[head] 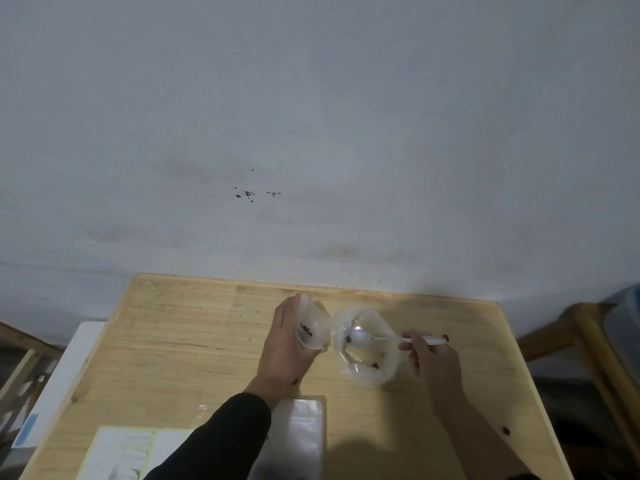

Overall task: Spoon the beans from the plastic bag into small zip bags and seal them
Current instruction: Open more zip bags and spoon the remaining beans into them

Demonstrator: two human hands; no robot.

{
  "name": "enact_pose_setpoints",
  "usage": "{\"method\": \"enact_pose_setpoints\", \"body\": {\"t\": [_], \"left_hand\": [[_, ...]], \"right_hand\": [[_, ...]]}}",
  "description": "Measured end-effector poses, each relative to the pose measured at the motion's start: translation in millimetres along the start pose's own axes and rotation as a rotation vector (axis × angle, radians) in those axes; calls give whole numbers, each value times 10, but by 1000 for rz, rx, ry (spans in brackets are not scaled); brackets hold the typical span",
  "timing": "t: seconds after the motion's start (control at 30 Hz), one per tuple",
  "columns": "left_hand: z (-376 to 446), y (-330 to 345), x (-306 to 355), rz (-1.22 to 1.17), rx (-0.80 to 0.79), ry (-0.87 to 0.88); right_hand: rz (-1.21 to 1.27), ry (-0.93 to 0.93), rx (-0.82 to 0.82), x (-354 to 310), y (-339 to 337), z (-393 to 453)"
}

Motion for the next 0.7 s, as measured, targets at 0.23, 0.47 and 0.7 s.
{"method": "enact_pose_setpoints", "body": {"t": [0.23,0.47,0.7], "left_hand": [[-27,-75,-48,27,9,-1],[-60,-129,27,11,23,32],[-95,-145,140,-13,14,60]], "right_hand": [[47,-23,87,-69,-125,72],[84,-77,141,-188,-96,69],[182,-37,122,-205,-108,-16]]}}
Point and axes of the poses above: each hand's wrist, its own z-axis towards the middle knuckle, its own y-axis out of the palm, x = y × z, the point moved 3 cm from there along z, towards the middle knuckle, and after that the axes turned 2 degrees about -y, right-handed, at the moved point
